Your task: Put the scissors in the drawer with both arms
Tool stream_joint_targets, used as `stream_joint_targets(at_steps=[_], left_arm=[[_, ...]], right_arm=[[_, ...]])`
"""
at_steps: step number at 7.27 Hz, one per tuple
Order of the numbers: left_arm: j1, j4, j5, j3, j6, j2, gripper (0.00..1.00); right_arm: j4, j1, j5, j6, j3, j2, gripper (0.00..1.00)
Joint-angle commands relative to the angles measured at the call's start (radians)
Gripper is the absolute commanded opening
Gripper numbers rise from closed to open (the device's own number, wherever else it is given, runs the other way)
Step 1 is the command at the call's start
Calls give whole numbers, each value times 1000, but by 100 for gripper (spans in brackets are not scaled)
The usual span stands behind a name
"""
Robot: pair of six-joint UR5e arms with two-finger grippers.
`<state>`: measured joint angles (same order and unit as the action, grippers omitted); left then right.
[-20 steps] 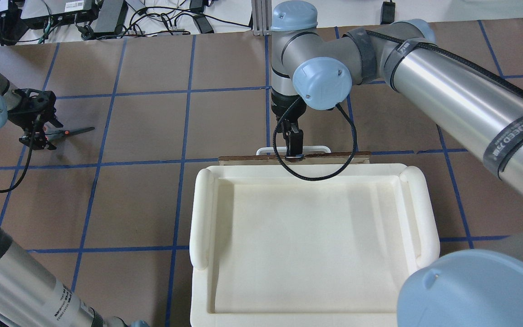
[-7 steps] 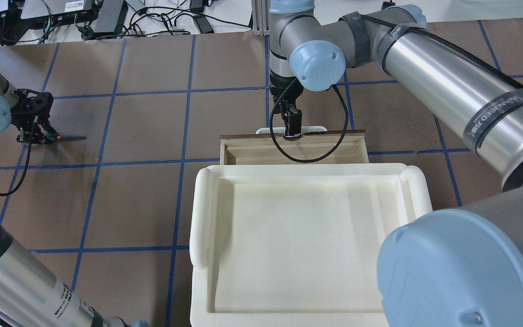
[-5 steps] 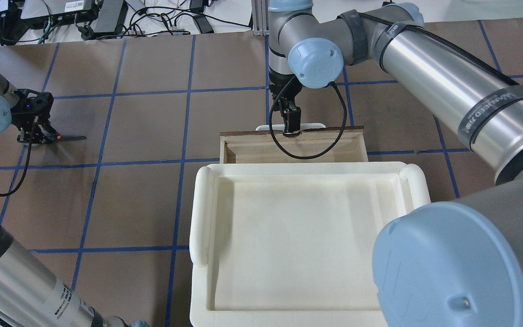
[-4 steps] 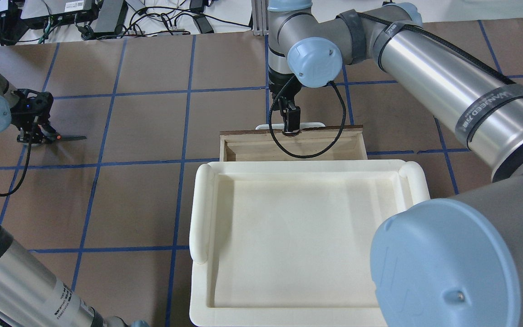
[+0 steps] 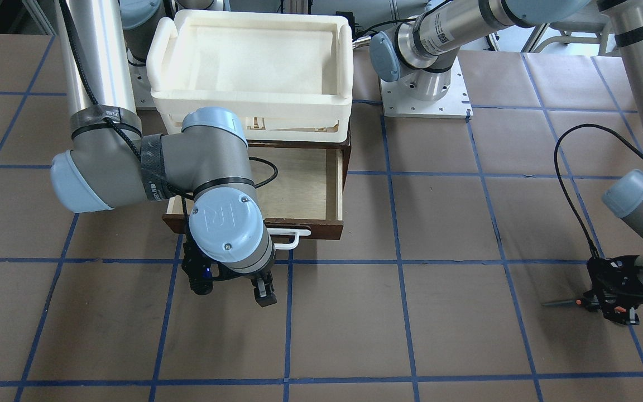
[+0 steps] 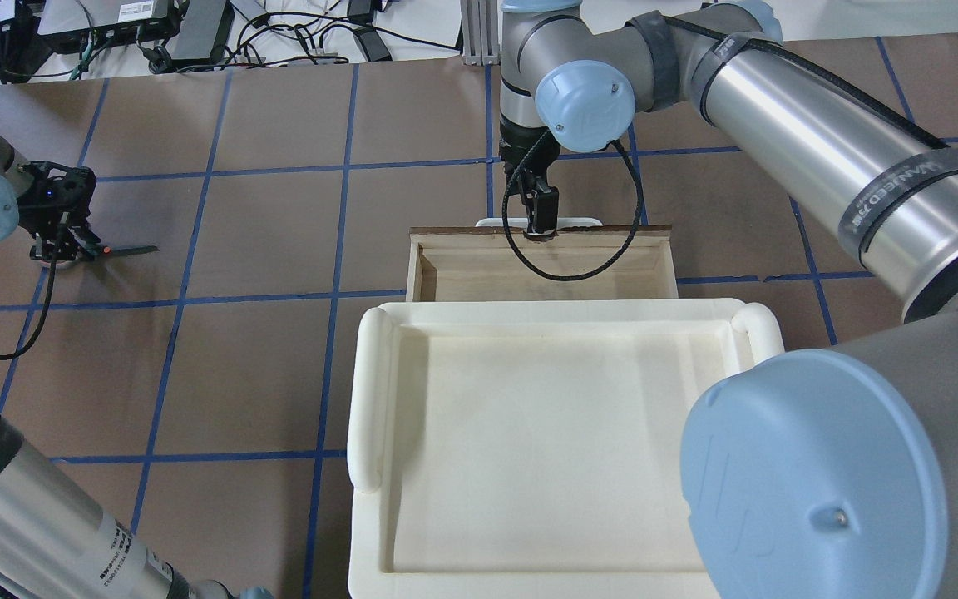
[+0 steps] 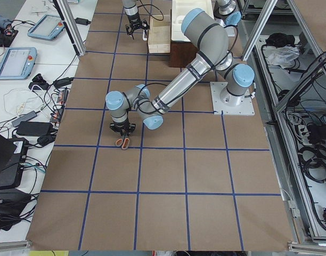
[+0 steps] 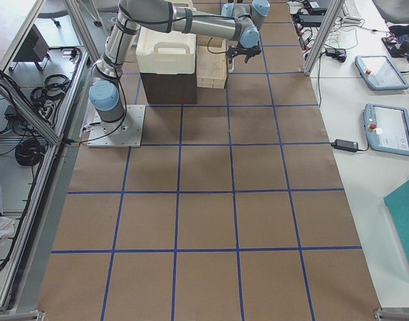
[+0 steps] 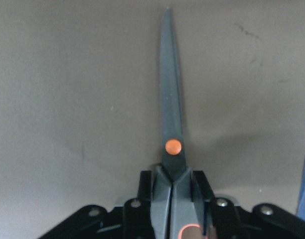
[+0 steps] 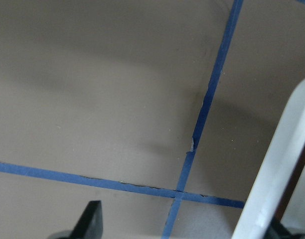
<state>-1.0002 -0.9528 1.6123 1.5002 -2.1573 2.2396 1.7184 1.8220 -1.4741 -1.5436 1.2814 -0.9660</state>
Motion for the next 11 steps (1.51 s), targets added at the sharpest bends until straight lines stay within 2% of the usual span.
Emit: stream_joint_targets(at_steps=[1, 3, 8, 9, 11], left_arm=[[0, 0, 3, 3, -4, 5, 31], [3, 2, 6, 6, -4, 3, 26], [-6, -18, 4, 6, -6, -55, 24], [-15, -32, 4, 6, -6, -83, 24], [-117, -172, 12, -4, 31, -206, 21]], right_arm=[[0, -3, 0, 8, -17, 7, 100], [1, -3, 0, 28, -28, 15, 100], [1, -3, 3, 36, -62, 41, 100], [1, -4, 3, 39, -63, 41, 100], [-2, -4, 3, 39, -62, 33, 100]])
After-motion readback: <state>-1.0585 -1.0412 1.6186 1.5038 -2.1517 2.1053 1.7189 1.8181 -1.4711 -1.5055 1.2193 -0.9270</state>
